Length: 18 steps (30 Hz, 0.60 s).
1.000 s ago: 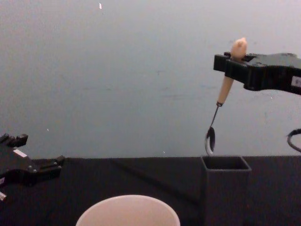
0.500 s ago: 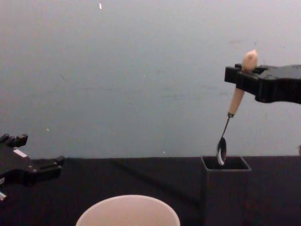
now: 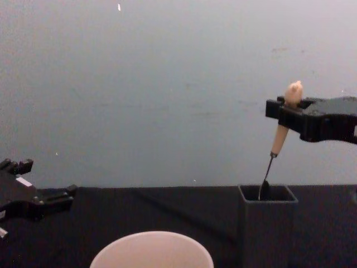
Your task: Pick up the stirring spoon with one hand, stir inside the cup, then place it back in its original position.
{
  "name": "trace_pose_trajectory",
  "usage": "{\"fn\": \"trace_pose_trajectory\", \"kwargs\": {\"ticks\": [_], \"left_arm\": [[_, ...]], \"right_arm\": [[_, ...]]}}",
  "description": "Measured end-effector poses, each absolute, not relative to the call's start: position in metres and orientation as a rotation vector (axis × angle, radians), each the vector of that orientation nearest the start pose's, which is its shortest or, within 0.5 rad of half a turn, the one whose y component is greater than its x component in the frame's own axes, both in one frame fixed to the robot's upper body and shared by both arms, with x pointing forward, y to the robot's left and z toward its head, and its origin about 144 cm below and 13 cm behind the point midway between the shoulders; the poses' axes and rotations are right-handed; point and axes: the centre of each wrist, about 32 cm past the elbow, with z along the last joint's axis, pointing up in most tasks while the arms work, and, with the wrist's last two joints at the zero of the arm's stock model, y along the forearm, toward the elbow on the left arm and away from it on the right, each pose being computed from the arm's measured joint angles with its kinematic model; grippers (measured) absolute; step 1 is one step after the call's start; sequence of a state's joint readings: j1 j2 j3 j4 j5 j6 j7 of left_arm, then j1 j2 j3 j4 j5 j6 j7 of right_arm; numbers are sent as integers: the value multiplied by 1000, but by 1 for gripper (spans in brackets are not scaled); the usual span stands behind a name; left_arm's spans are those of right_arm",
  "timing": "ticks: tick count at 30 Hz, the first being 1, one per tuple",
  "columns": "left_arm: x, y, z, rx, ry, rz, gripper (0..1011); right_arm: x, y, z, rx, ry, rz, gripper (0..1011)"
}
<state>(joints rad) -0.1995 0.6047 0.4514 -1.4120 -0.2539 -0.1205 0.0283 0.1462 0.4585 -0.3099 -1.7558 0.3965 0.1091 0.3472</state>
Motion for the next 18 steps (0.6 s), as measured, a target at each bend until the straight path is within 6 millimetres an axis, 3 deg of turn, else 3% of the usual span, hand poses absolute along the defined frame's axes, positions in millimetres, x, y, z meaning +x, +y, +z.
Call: {"fn": "trace_pose_trajectory", "kwargs": {"ticks": [18], "left_arm": [[489, 310, 1140, 304, -285, 1248, 1001]], "right_arm": [[474, -238, 1204, -97, -69, -863, 173]]}}
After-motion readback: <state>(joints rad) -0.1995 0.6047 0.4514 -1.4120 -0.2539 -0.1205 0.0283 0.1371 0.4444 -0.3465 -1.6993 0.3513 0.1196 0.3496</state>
